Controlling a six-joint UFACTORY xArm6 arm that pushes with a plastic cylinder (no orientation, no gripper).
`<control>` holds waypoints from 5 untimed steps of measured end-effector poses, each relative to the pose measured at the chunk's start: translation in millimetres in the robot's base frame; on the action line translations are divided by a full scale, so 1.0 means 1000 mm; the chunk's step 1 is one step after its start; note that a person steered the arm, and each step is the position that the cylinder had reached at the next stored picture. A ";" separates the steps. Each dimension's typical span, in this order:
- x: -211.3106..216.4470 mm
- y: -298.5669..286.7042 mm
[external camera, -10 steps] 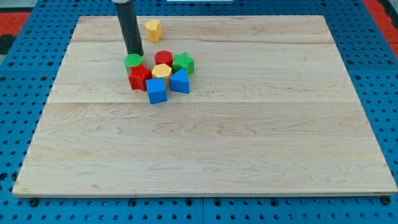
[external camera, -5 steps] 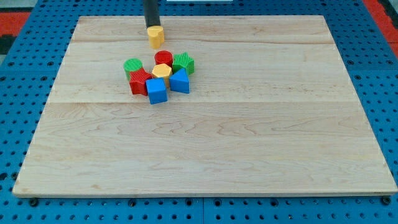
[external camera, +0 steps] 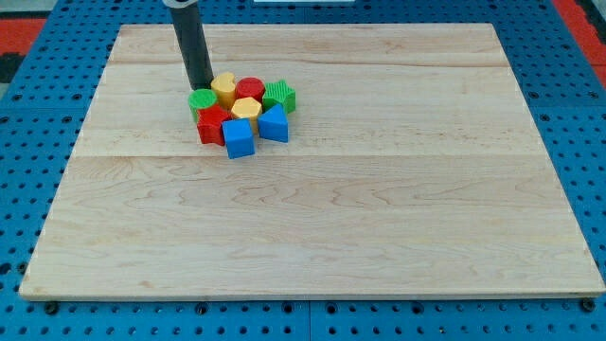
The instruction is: Move the yellow heart closer to the group of blocks
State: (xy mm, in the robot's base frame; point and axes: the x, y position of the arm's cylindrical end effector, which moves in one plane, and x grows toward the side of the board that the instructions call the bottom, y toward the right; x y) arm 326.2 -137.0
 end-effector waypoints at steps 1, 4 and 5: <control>-0.046 -0.004; -0.004 0.041; -0.038 0.036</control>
